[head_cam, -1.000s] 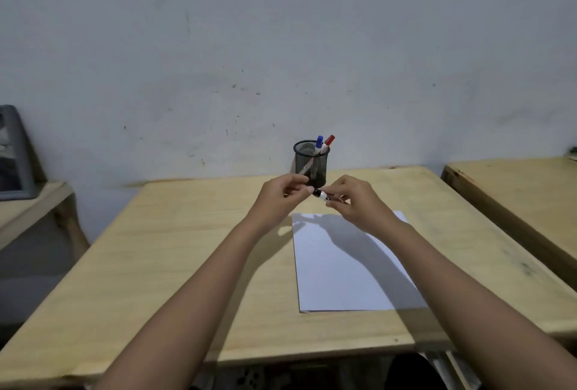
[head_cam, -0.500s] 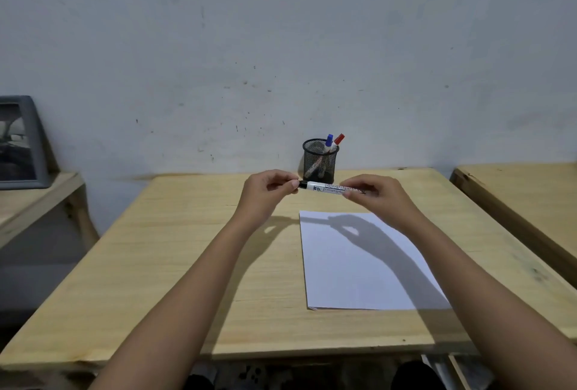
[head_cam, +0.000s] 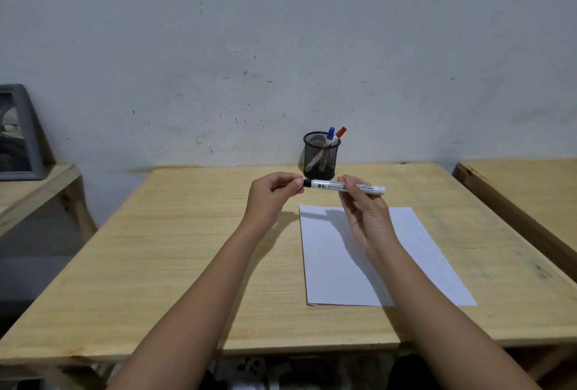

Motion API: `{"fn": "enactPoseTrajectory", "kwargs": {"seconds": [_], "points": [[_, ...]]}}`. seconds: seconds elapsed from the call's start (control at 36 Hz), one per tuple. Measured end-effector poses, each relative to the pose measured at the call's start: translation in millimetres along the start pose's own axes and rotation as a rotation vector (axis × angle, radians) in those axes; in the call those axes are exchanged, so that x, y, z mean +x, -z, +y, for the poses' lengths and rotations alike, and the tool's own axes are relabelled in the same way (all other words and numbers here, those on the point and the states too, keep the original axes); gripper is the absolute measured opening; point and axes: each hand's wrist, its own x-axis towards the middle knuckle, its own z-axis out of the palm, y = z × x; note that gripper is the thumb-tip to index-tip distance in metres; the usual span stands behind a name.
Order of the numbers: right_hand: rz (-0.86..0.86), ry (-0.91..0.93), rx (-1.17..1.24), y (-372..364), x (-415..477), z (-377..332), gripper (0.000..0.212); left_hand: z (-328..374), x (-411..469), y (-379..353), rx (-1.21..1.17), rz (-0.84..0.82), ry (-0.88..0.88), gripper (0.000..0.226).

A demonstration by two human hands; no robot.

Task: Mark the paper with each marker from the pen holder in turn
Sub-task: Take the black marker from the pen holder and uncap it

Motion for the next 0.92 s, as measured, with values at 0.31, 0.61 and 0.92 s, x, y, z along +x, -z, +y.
{"fn": "enactPoseTrajectory", "kwargs": {"seconds": [0.31, 0.61, 0.92], "points": [[-0.125, 0.028, -0.303, -2, 4, 3, 0.014, -3, 2, 6, 0.084, -0.098, -0.005, 0.01], [-0.186, 0.015, -0.359, -7, 11, -8, 0.01, -2, 7, 9, 0.163, -0.154, -0.036, 0.012], [-0.312, 0.115, -0.639, -7, 24, -21, 0.015, -13, 18, 20, 0.105, -0.223, 0.101, 0.015]]}}
